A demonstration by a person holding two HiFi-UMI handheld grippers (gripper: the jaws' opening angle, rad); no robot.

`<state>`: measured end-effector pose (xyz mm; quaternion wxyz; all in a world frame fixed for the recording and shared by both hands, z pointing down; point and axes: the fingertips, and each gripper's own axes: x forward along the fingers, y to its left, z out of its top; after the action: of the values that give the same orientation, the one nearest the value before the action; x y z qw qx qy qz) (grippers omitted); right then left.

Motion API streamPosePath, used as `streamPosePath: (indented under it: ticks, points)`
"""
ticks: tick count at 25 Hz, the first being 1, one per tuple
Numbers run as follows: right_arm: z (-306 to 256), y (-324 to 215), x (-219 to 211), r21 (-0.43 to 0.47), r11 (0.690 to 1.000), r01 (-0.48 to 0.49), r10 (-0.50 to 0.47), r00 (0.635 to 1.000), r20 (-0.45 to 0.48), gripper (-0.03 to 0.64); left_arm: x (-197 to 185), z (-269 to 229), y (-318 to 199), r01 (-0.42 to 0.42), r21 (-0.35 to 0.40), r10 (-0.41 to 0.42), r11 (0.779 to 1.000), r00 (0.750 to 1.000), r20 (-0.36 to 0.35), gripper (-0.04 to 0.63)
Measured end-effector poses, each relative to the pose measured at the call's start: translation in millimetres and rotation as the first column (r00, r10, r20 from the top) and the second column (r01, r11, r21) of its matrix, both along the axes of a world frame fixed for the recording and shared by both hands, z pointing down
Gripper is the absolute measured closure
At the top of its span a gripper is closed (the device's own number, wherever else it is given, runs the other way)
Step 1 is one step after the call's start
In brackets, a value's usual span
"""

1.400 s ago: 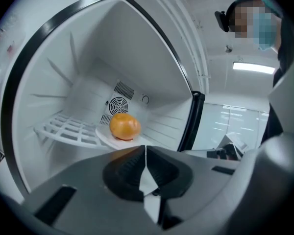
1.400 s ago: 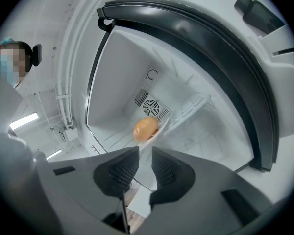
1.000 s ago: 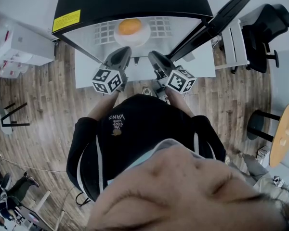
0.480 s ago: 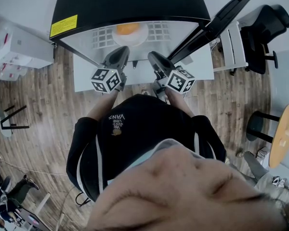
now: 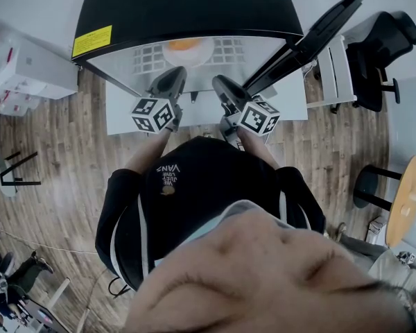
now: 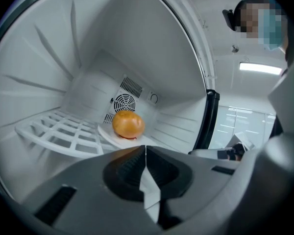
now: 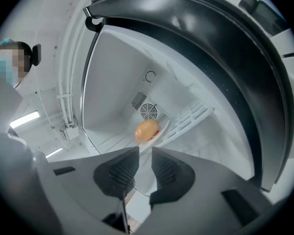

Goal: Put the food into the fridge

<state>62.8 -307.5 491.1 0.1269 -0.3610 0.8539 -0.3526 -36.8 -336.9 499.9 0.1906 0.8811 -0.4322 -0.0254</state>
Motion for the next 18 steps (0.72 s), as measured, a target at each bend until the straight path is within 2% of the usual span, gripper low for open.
streamPosePath:
  ticks: [10, 18]
  points:
    - [-0.4, -1.5, 0.0, 0.002, 1.0, 0.008, -0.008, 1.0, 0.002, 0.546, 0.1, -0.5, -5.7, 0.012, 0.009, -0.012, 1.0, 1.0, 0.01, 0.575]
    - [0.3, -0.3, -2.1, 0.001, 1.0, 0.01, -0.01, 1.0, 0.006, 0.546, -2.9, -0.9, -2.8, 0.014, 0.009, -0.014, 1.0, 1.0, -0.02, 0.574]
